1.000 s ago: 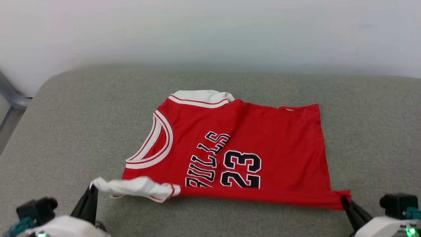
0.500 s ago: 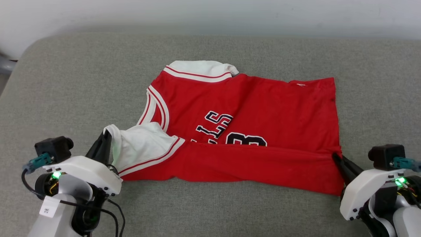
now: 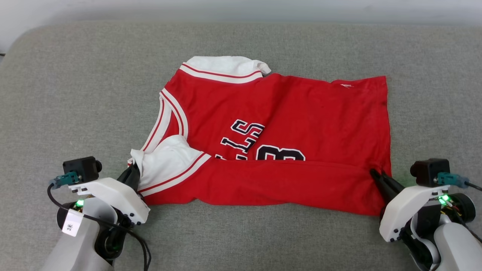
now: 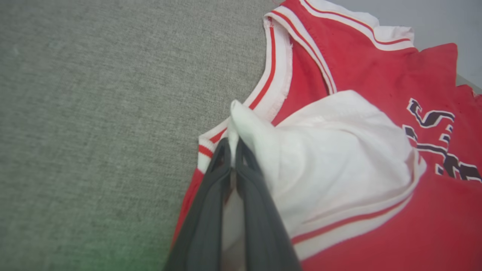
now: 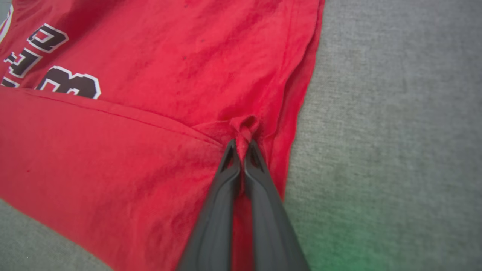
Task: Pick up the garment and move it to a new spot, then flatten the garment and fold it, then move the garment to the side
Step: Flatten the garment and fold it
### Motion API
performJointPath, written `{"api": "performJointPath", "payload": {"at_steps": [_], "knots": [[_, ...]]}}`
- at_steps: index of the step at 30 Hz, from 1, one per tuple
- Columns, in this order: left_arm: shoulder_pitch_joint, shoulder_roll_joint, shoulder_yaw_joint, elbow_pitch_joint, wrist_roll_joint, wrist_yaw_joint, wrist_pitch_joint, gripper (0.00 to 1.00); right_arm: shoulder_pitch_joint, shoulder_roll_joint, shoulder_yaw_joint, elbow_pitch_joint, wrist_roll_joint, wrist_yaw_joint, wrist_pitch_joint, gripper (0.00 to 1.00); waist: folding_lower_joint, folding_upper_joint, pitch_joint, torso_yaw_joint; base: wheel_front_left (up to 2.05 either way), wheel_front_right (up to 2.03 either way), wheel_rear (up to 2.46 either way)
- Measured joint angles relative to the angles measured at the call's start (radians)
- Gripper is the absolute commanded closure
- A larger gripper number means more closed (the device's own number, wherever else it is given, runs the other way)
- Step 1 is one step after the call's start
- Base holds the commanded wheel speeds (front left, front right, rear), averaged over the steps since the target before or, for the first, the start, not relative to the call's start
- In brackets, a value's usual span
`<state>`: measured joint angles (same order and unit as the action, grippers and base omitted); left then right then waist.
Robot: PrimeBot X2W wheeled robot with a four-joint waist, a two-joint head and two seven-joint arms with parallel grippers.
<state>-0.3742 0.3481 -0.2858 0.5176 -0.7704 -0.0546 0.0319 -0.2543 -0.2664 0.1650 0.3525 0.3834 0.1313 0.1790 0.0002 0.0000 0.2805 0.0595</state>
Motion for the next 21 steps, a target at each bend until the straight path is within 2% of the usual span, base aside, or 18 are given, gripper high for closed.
{"api": "performJointPath", "payload": {"at_steps": [1, 2, 8, 12, 17, 21], "knots": [[-0.002, -0.003, 0.002, 0.007, 0.0, 0.001, -0.007, 0.45, -0.002, 0.0, 0.005, 0.008, 0.011, 0.0, -0.019, 0.0, -0.0002, 0.0, -0.004, 0.001, 0.0, 0.0, 0.0], [-0.004, -0.007, 0.005, 0.015, -0.004, 0.002, -0.013, 0.0, -0.003, -0.002, 0.01, 0.014, 0.013, 0.0, -0.042, 0.0, -0.0001, 0.0, -0.01, 0.002, 0.0, 0.0, 0.0], [-0.01, 0.002, 0.02, 0.054, -0.001, 0.023, -0.045, 0.0, -0.003, 0.01, 0.004, 0.006, 0.014, 0.0, -0.273, 0.0, -0.0001, 0.0, -0.052, 0.006, 0.0, 0.0, 0.0], [-0.01, 0.029, 0.037, 0.058, 0.002, 0.047, -0.06, 0.0, 0.017, 0.035, -0.029, -0.017, -0.028, 0.0, -0.376, 0.0, -0.0002, 0.0, -0.094, 0.003, 0.0, 0.0, 0.0], [-0.002, 0.093, 0.052, 0.02, 0.003, 0.063, -0.014, 0.0, 0.067, 0.08, -0.096, -0.093, -0.088, 0.0, -0.406, 0.0, -0.0003, 0.0, -0.139, -0.012, 0.0, 0.0, 0.0], [0.007, 0.149, 0.04, -0.069, -0.023, 0.067, 0.143, 0.0, 0.114, 0.115, -0.128, -0.142, -0.119, 0.0, -0.384, 0.0, -0.0003, 0.0, -0.159, -0.026, 0.0, 0.0, 0.0]]}}
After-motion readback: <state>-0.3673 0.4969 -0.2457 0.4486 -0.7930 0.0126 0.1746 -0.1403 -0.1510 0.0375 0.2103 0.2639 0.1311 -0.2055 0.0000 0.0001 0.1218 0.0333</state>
